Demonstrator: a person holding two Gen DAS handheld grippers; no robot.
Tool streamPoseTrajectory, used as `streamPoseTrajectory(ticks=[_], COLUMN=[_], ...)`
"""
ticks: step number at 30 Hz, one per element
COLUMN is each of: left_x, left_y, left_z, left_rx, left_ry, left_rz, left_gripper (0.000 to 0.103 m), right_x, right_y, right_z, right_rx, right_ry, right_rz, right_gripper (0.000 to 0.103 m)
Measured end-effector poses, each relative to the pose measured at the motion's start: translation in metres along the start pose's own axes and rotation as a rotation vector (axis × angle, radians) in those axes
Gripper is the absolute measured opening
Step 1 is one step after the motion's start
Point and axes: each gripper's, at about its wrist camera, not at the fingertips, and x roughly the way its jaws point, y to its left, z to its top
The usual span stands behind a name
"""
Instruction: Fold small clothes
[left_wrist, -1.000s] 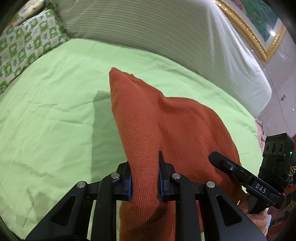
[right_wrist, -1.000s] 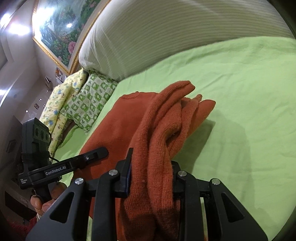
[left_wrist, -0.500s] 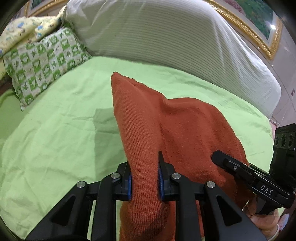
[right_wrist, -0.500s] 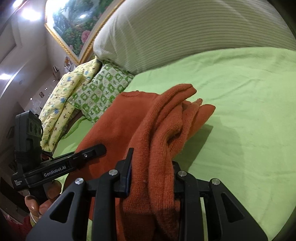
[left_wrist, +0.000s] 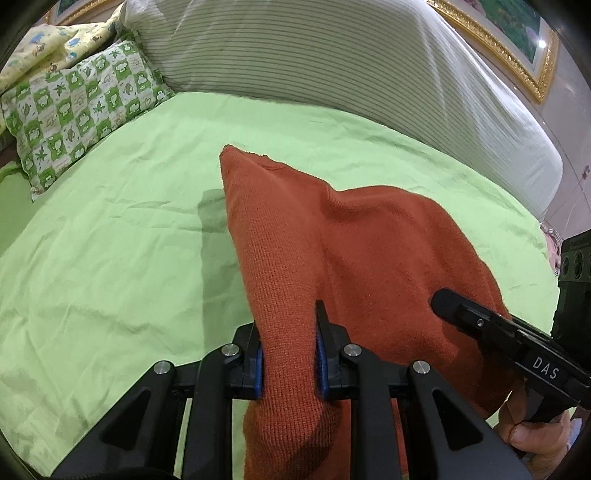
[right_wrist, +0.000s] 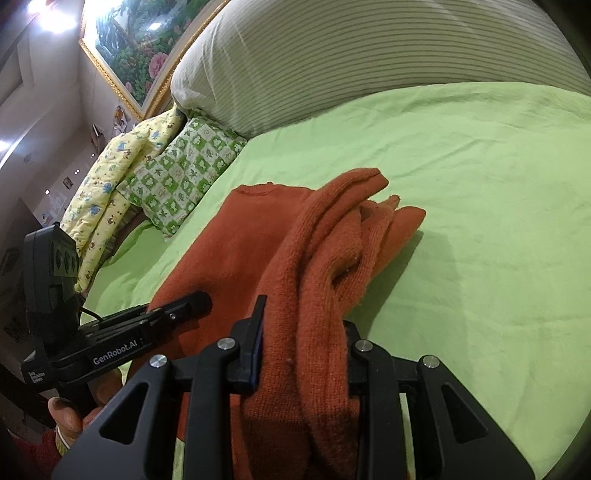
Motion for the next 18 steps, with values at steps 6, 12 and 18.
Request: streamPoseTrajectory(ticks=[6, 12, 18], left_x=[0.005, 0.019, 0.027], left_y=[0.001, 0.03, 0.054], left_z=[-0.009, -0.018, -0.018], left_rx=[0.015, -0.063, -0.084], left_ry=[0.013, 0.073, 0.15], left_rz=[0.008, -0.062, -0.132], left_gripper=[0.021, 0.023, 0.051], right_x=[0.001, 0.009, 0.017], right_y=[-0.002, -0.019, -0.04], right_z=[-0.01, -0.016, -0.023], right_rx=[-0.013, 0.022, 0.078], right_ry=[-0.008, 0.04, 0.122], right_rz=[0.0, 0.004, -0.015], right_gripper=[0.029, 0.029, 0.042])
